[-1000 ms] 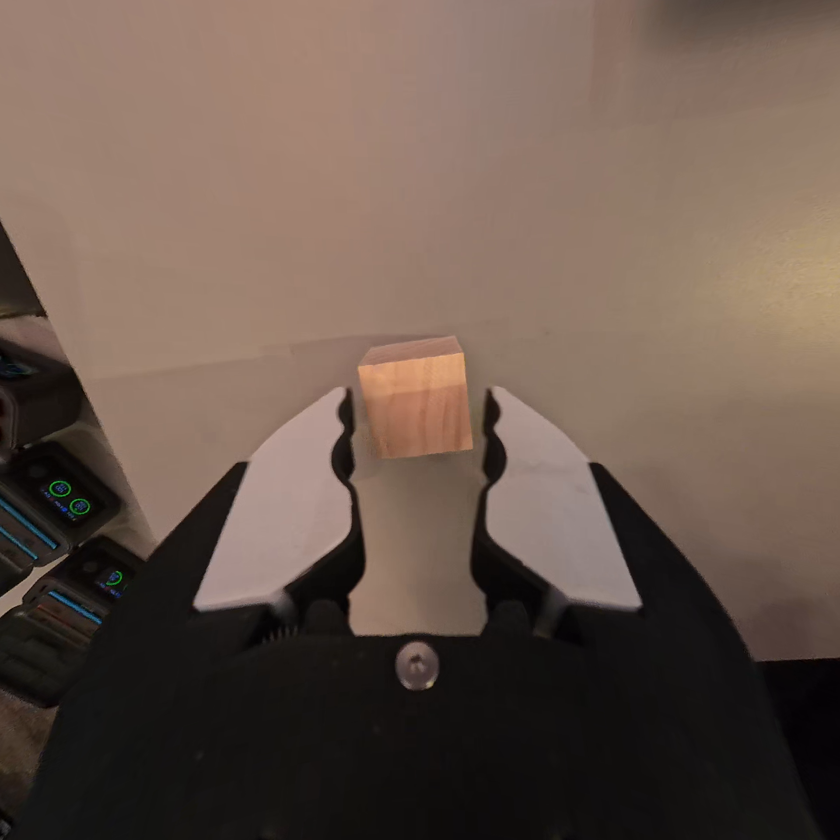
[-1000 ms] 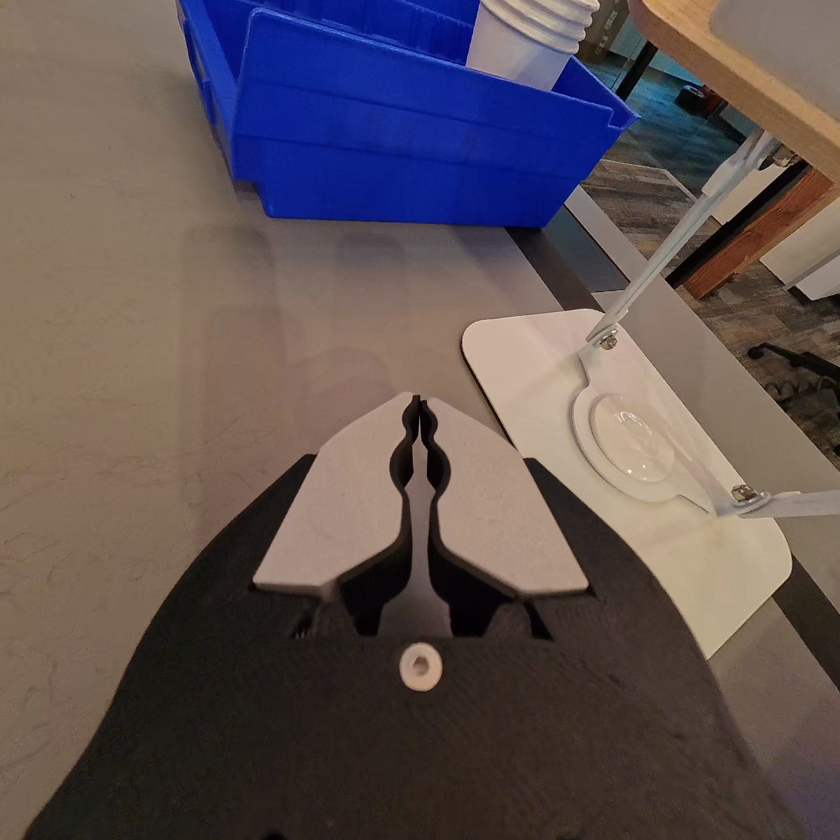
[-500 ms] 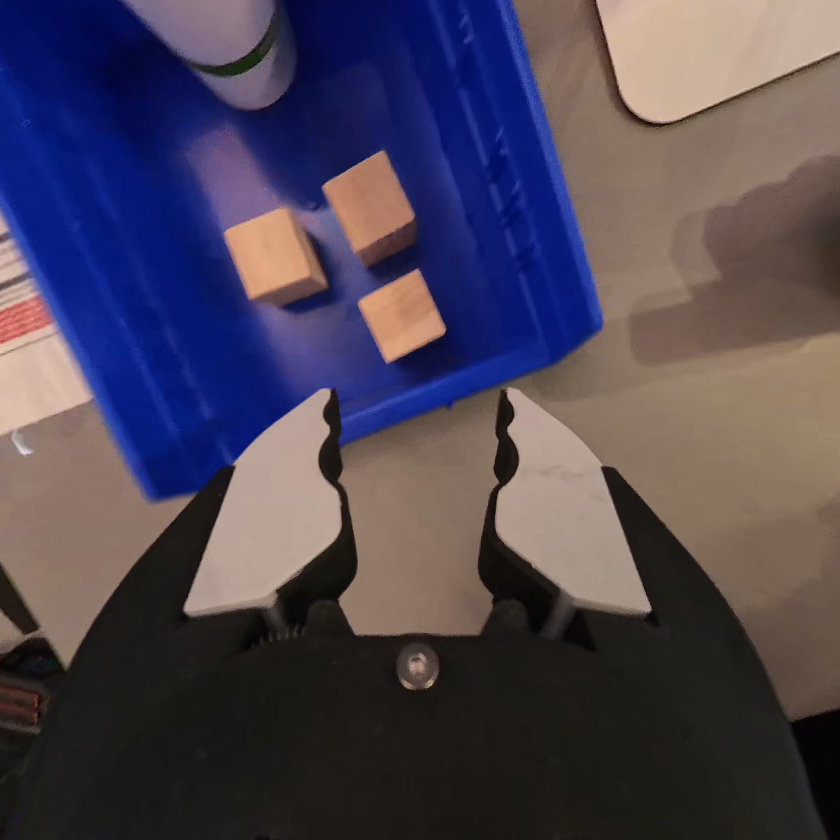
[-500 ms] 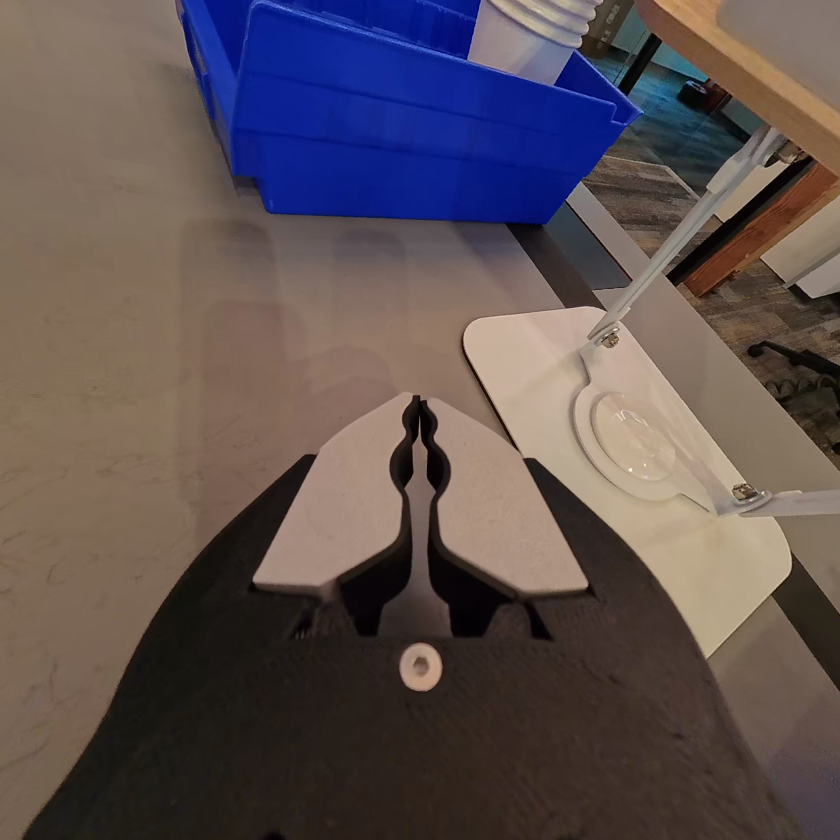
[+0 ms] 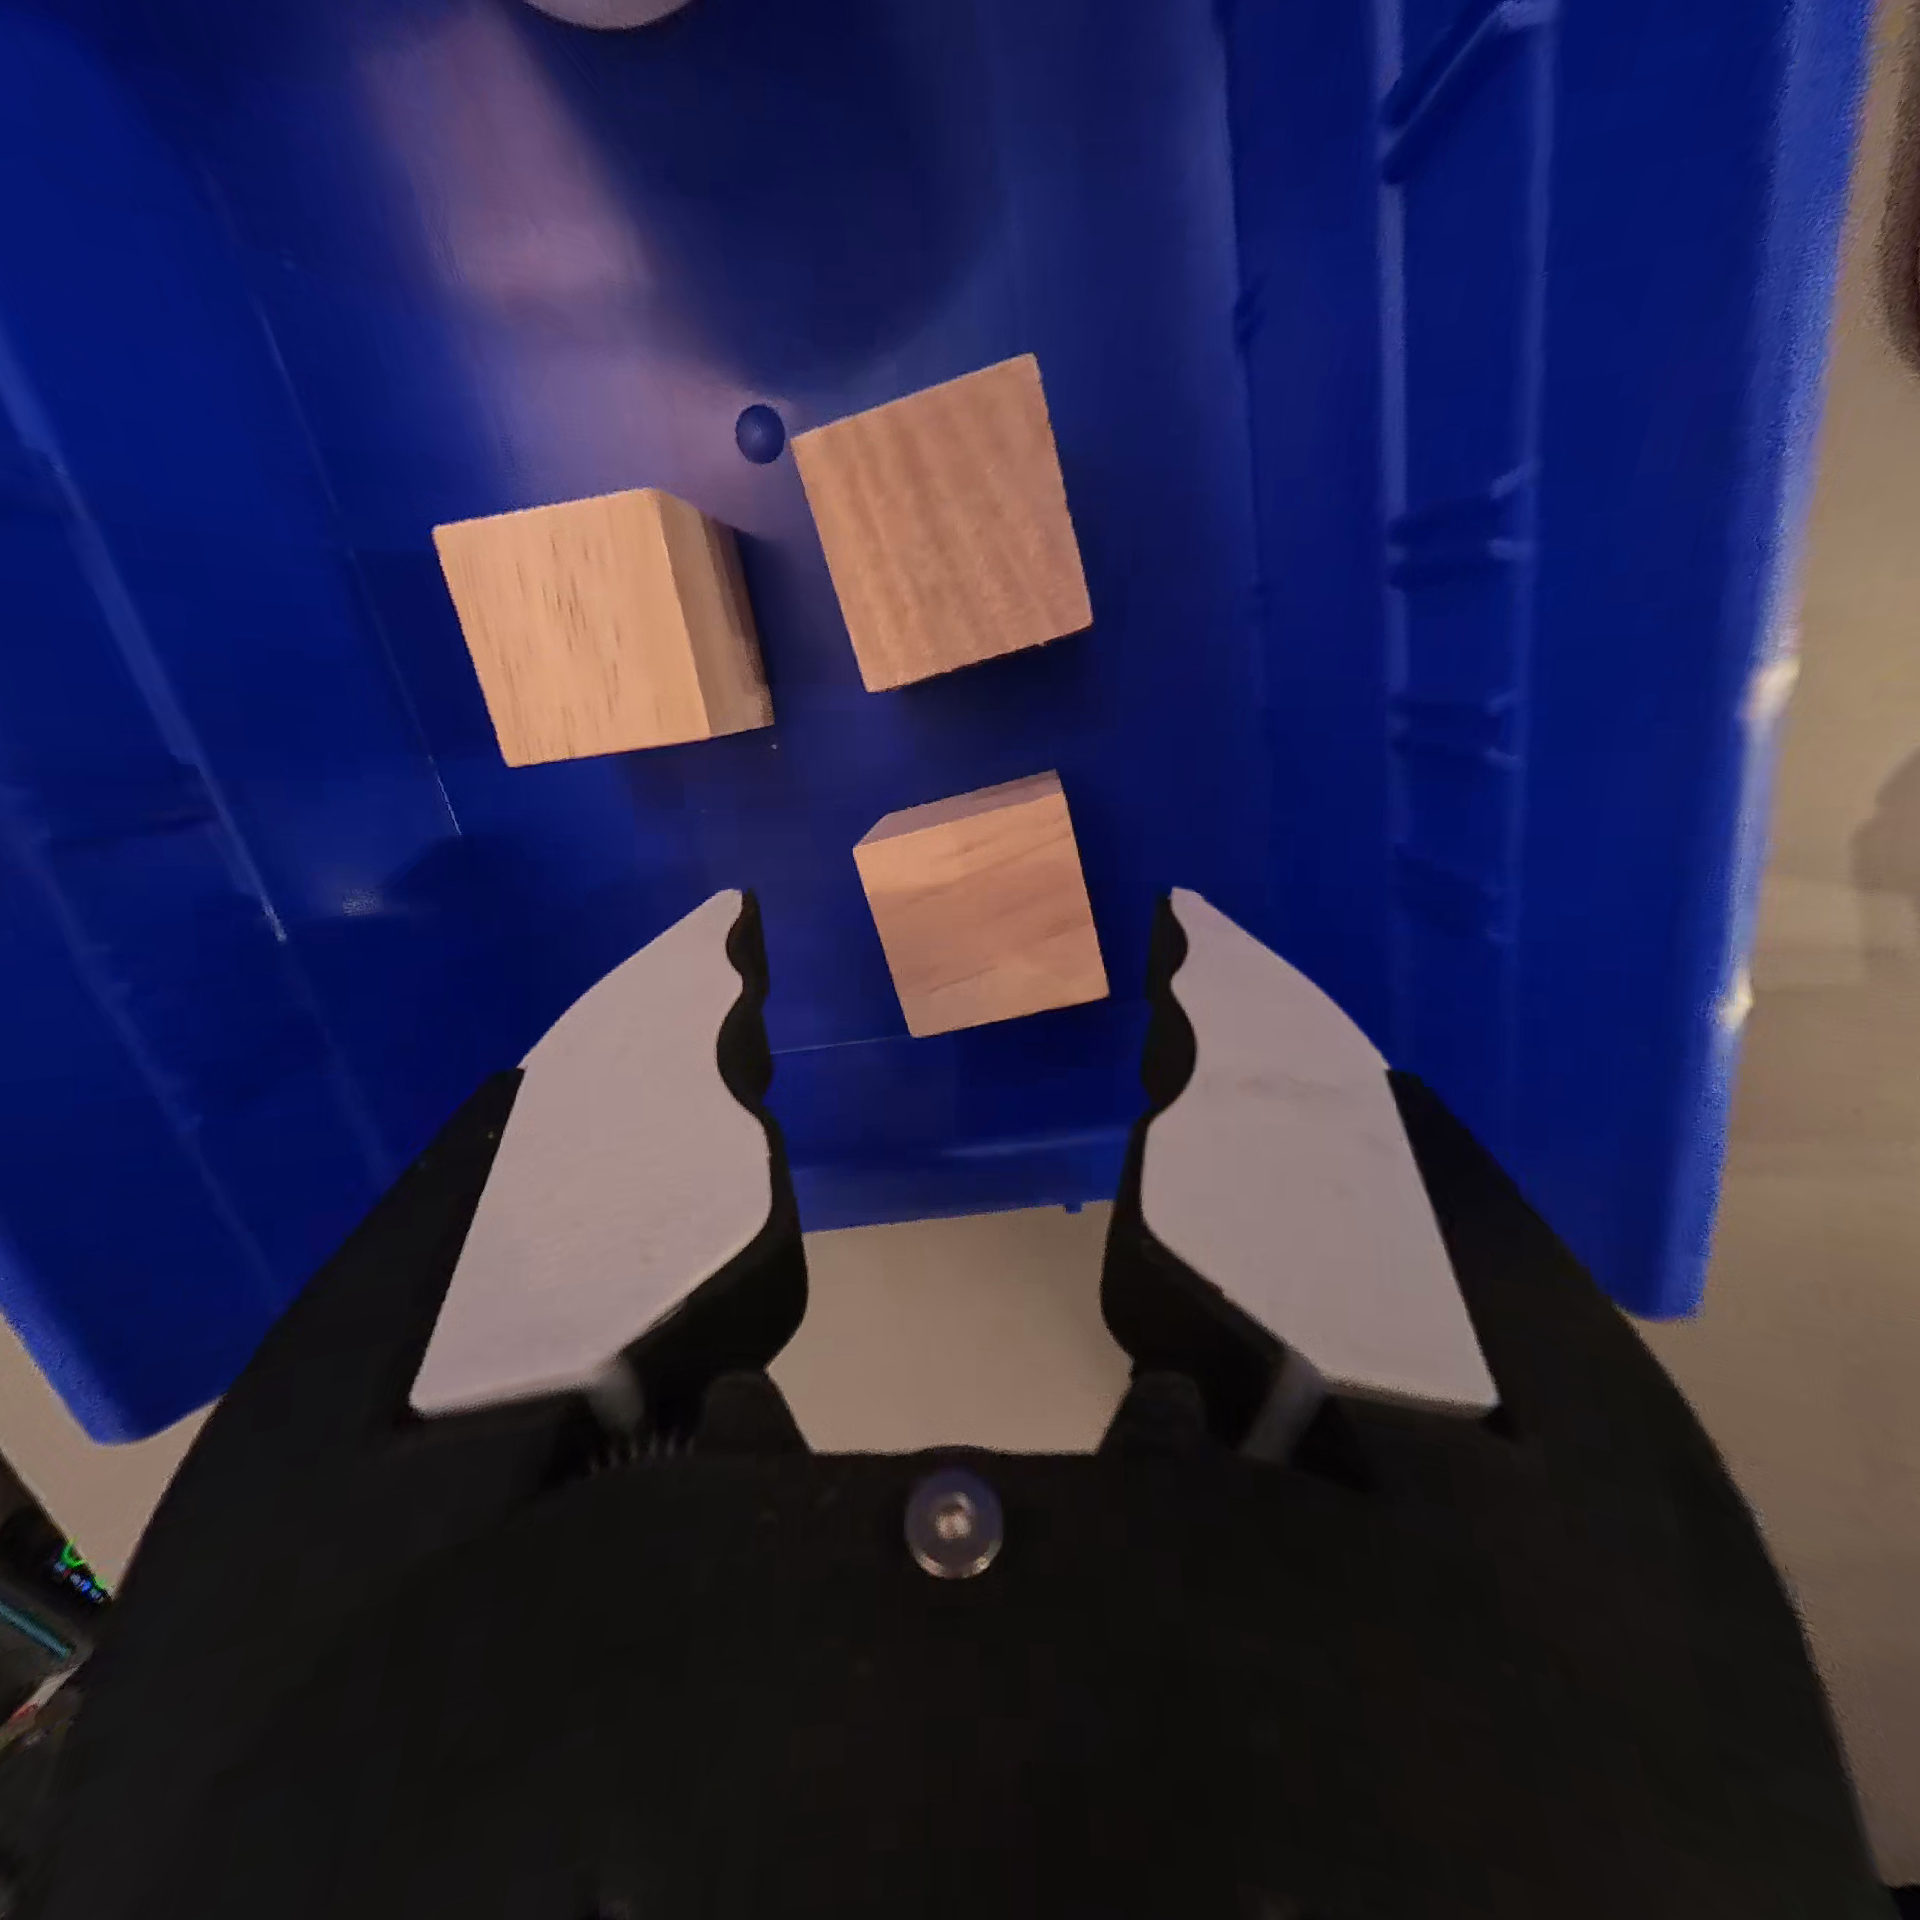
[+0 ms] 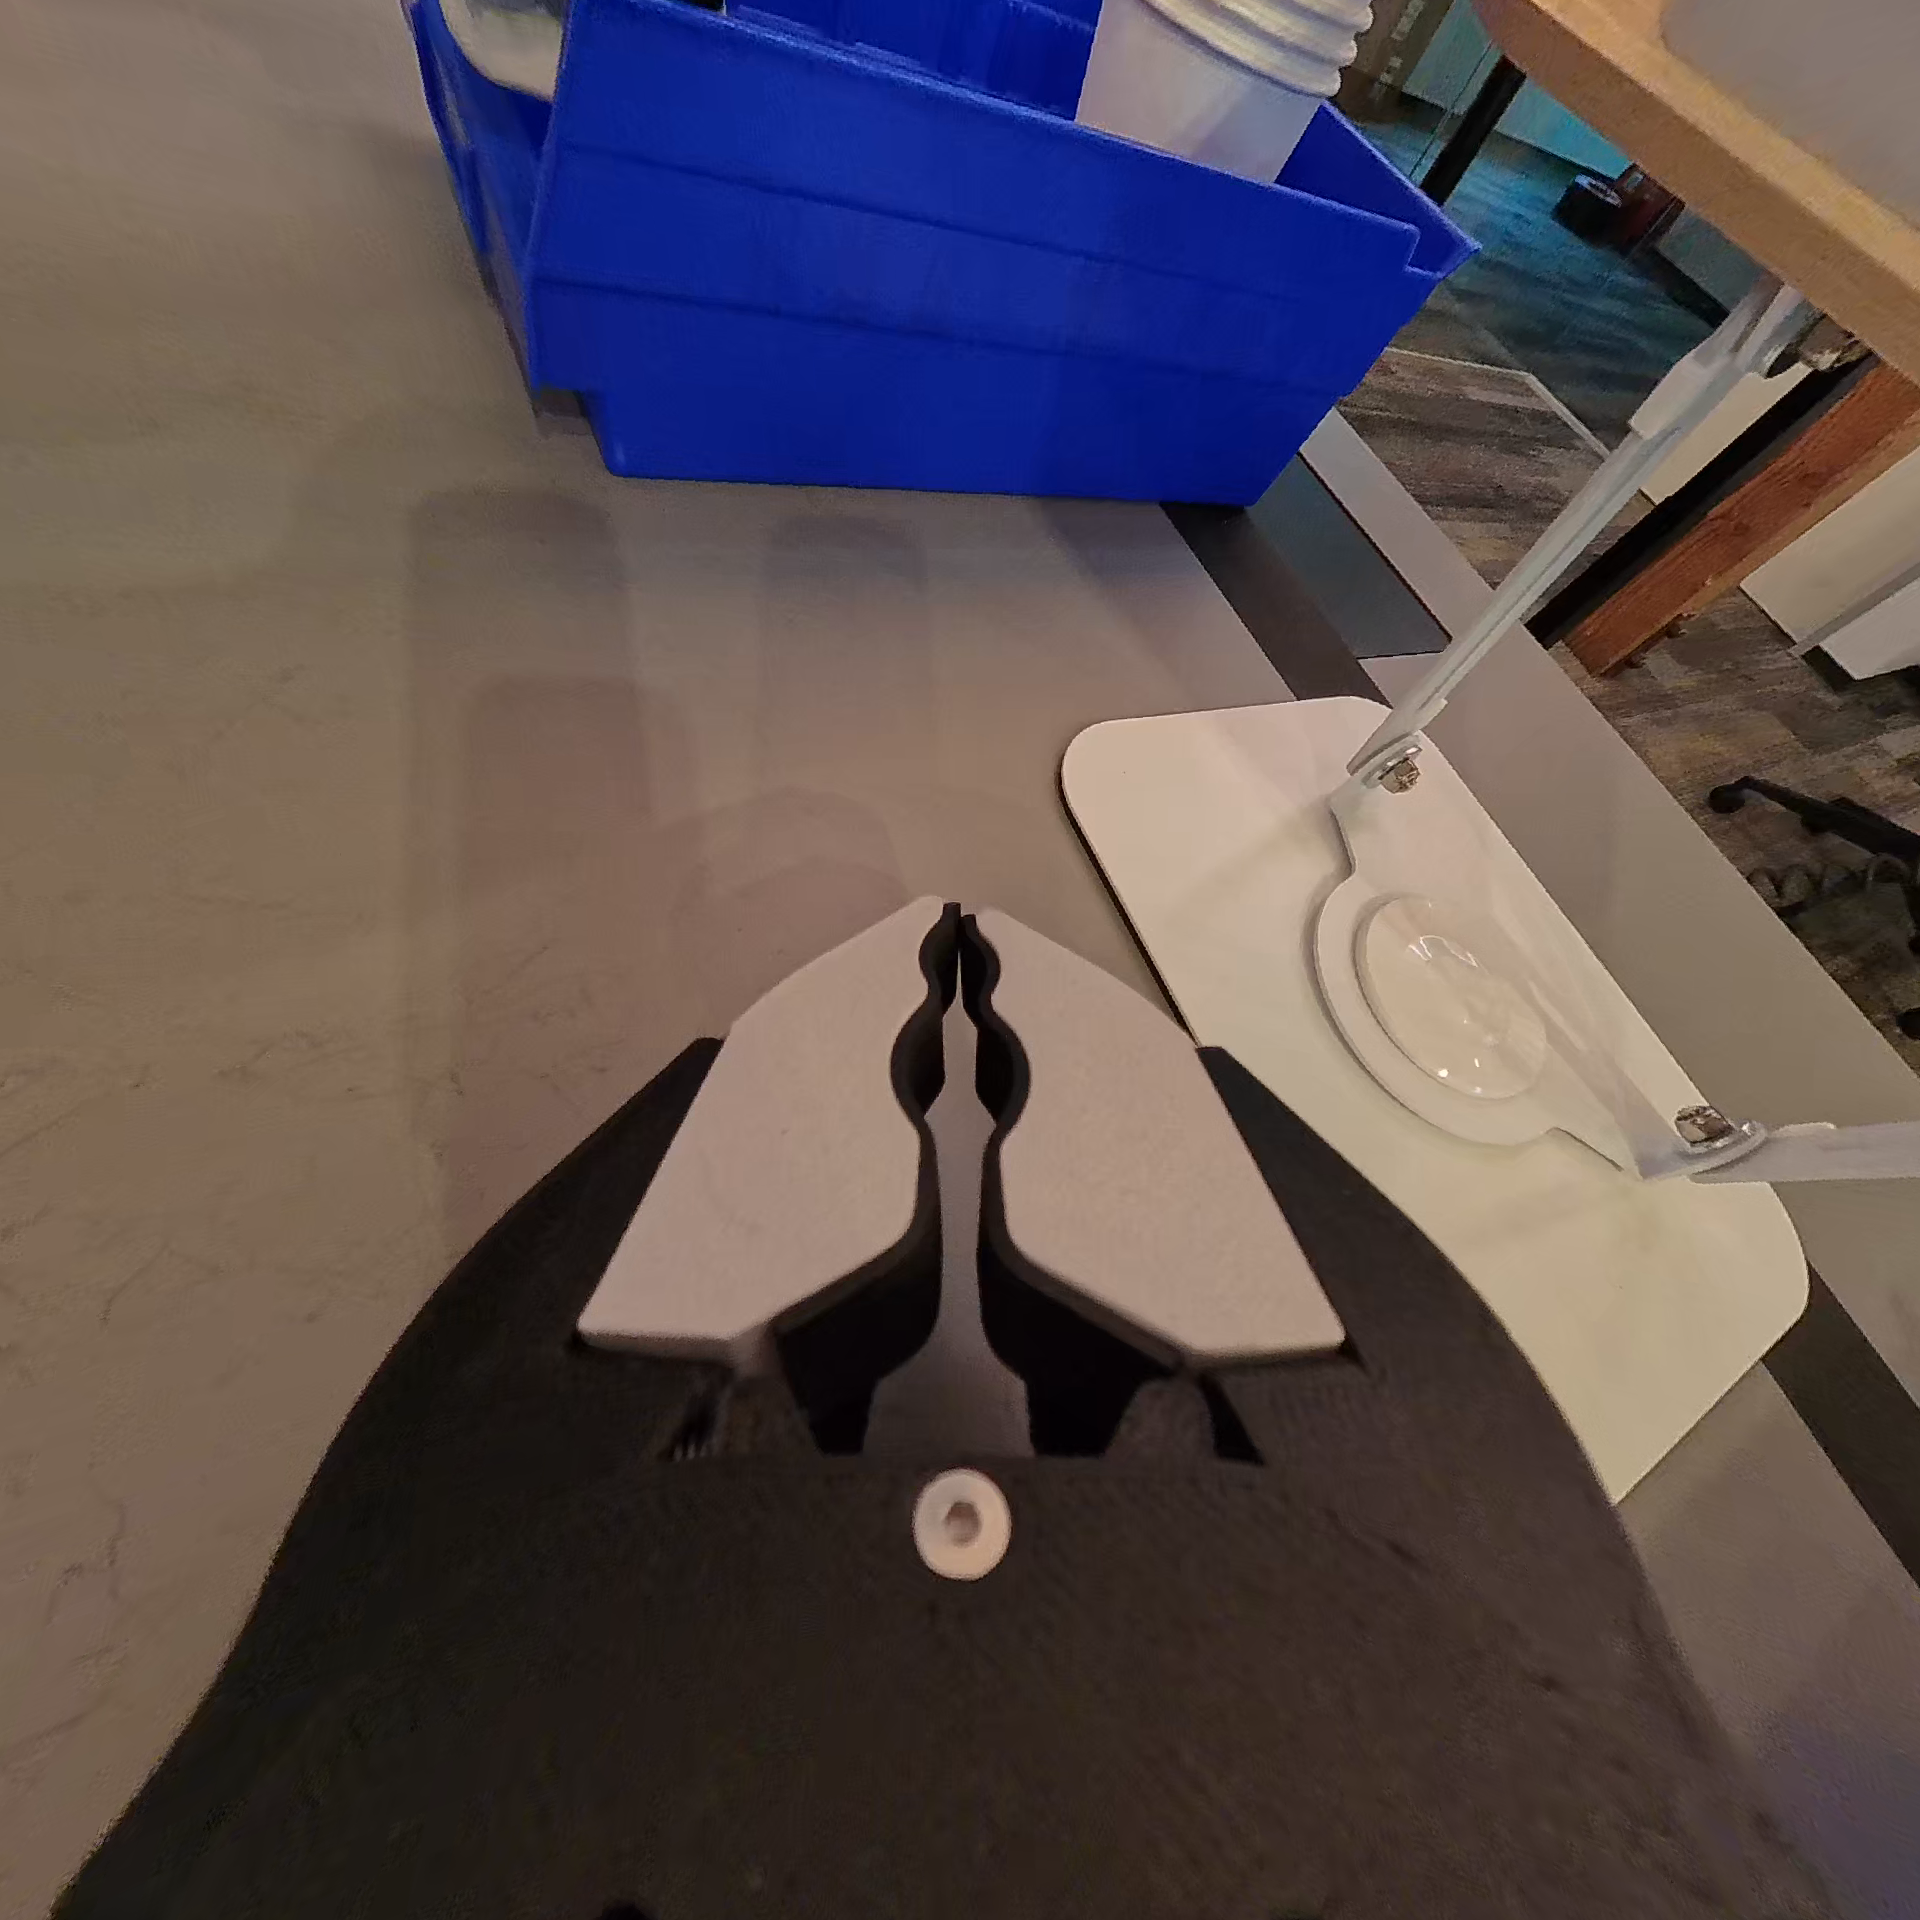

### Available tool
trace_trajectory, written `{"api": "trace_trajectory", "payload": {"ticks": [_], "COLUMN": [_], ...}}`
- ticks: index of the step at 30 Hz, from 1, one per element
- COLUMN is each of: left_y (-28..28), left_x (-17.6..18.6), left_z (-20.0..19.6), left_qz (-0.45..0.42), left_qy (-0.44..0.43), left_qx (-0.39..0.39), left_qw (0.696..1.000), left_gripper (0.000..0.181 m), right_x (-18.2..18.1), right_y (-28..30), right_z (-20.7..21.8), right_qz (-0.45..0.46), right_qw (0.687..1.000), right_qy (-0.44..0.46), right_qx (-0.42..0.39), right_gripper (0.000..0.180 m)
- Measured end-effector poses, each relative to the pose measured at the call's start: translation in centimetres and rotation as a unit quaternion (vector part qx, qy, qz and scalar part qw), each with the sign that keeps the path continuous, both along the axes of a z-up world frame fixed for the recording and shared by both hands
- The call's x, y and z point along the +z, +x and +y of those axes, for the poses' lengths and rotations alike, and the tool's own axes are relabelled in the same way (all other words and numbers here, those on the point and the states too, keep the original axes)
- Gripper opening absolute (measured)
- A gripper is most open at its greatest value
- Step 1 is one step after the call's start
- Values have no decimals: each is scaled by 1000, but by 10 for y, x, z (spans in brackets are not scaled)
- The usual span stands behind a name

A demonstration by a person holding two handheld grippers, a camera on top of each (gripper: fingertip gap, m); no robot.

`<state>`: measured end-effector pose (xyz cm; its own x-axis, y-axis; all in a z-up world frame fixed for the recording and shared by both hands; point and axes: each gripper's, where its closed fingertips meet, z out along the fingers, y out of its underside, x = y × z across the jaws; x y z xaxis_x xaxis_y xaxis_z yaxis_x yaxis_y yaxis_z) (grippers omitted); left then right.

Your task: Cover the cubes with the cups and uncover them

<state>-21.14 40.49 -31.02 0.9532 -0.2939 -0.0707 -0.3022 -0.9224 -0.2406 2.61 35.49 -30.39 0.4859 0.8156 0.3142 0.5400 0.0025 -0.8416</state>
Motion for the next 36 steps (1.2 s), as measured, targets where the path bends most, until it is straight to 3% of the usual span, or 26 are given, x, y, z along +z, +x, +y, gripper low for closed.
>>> {"api": "trace_trajectory", "payload": {"ticks": [4,8,13,18,21,26,31,36], "left_y": [1,5,3,1,-4,15,44,52], "left_x": [-18,-16,32,72,63,19,-17,-20], "left_z": [-1,3,-14,-74,-118,-167,-181,-177], "left_qz": [-10,-28,-25,-54,-28,-52,-73,-57], "left_qy": [-24,-2,55,83,70,28,3,-6], "left_qx": [5,-4,-29,-43,-49,-52,-55,-63], "left_qw": [1000,1000,998,994,996,997,996,996], "left_gripper": [50,46,45,45,45,45,45,45], "right_x": [0,0,0,-1,-1,-2,-2,-3], "right_y": [0,0,3,5,5,5,5,5], "right_z": [0,0,-3,-6,-7,-7,-8,-8], "right_qz": [0,1,2,-1,-6,-9,-10,-10], "right_qw": [1000,1000,1000,1000,1000,1000,1000,1000], "right_qy": [0,-1,-2,-3,0,1,1,-2], "right_qx": [0,0,6,15,17,17,17,17], "right_gripper": [0,0,0,0,0,0,0,0]}}
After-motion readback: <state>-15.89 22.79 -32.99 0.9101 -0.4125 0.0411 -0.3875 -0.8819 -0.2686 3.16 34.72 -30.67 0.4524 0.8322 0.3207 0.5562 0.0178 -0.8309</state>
